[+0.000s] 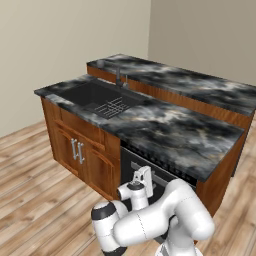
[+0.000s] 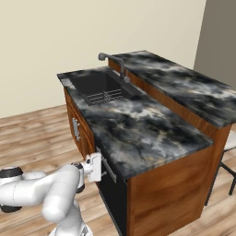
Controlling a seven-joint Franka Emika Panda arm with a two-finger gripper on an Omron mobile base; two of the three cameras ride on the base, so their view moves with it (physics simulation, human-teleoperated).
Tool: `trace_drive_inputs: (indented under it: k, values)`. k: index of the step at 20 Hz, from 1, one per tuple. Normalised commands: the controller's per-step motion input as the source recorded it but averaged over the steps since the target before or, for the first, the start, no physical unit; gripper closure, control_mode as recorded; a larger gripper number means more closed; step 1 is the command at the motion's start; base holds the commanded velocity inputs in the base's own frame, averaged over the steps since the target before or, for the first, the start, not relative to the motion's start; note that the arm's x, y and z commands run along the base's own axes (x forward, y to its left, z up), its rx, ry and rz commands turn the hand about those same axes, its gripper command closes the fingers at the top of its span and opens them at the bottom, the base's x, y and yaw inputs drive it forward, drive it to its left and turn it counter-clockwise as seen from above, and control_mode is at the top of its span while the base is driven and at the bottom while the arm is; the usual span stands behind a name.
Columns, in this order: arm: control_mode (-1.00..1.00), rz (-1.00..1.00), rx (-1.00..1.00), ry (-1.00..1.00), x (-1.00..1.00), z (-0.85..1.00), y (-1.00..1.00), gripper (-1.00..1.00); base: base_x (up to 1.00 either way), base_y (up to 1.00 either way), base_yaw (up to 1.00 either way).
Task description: Open the dishwasher door and pull out the top rack.
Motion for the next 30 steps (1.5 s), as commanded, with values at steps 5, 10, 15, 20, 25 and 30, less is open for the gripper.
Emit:
trace_drive_inputs:
  k: [5,10,15,20,25,30]
  values:
    - [-1.0,0.0,-0.1,-0.01,0.14,-0.59,0.0,-1.0,0.0,0.0,0.0]
    - [-1.0,0.0,-0.08,-0.01,0.22,-0.6,-0.06,-1.0,0.0,0.0,0.0]
    - [-1.0,0.0,-0.12,-0.09,0.07,-0.44,-0.05,-1.0,0.0,0.0,0.0]
    - [-1.0,0.0,-0.14,-0.12,0.0,-0.4,-0.03,-1.0,0.0,0.0,0.0]
    - [-1.0,-0.03,-0.08,-0.01,0.21,-0.63,-0.21,-1.0,0.0,0.0,0.0]
    - [-1.0,-0.05,-0.03,0.0,0.45,-0.72,-0.32,-1.0,0.0,0.0,0.0]
